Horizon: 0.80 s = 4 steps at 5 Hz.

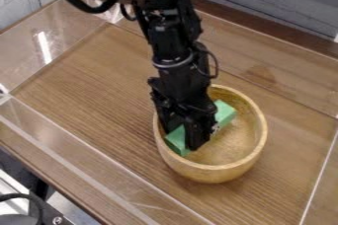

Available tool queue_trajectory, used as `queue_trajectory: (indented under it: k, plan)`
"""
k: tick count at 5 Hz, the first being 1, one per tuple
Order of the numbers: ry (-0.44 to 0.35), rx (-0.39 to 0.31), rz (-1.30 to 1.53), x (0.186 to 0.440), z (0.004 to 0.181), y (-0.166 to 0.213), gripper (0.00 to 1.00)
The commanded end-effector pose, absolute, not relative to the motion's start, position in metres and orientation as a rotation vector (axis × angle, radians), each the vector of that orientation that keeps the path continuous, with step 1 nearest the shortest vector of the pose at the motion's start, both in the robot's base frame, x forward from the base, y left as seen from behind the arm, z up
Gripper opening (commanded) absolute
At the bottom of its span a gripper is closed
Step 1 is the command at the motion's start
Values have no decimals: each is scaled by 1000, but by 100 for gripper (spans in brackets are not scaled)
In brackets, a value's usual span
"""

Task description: Remove the green block from inside the brown bowl and put it on the table

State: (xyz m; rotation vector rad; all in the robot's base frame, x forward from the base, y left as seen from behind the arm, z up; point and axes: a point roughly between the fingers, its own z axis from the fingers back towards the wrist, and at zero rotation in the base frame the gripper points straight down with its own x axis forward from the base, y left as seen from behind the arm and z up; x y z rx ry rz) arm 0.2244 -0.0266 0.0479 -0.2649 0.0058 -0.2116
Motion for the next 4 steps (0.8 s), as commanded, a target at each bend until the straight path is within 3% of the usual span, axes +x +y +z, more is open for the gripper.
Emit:
queue_trajectory:
  k: [1,4]
  plan:
    - [-79,-255,-211,237,68,-22,0]
    - [-102,-265,-189,241,78,-13,0]
